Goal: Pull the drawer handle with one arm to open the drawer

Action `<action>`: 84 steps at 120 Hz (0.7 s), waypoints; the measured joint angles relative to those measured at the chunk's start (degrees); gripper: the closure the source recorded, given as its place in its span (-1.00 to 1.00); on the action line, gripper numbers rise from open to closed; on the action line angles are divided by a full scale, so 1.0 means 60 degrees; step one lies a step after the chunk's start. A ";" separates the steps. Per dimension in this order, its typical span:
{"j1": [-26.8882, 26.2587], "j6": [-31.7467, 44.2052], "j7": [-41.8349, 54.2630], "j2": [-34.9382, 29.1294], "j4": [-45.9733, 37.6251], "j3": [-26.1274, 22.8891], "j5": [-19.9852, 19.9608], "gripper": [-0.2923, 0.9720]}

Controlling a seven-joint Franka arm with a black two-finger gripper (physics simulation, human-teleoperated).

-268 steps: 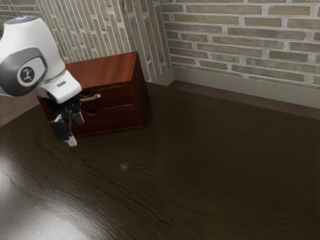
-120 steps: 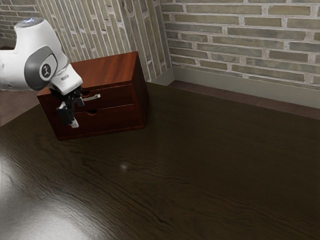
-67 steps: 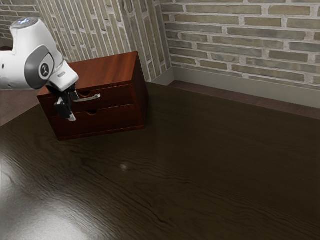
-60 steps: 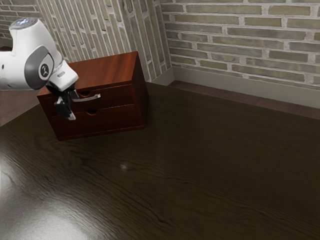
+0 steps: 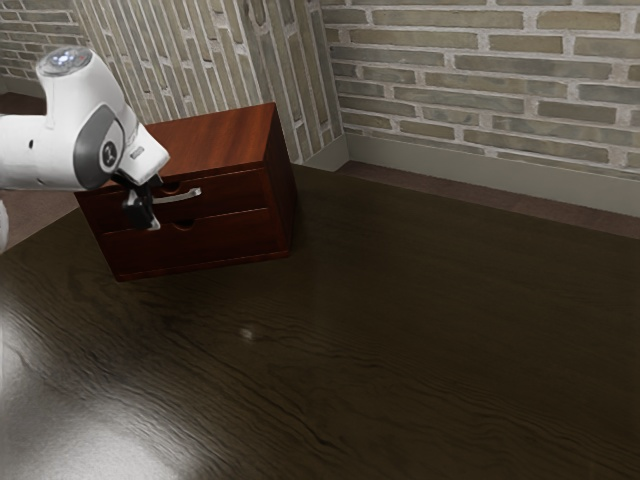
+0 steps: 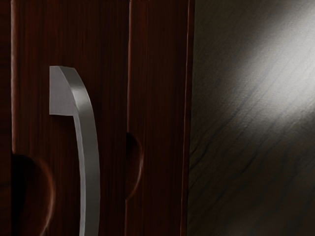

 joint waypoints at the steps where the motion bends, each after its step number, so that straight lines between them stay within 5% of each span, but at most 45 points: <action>1: 0.0000 0.0009 -0.0002 0.0004 0.0002 0.0000 -0.0001 -0.53; 84: -0.0035 0.0216 -0.0147 0.0054 -0.0113 0.0002 -0.0108 -0.32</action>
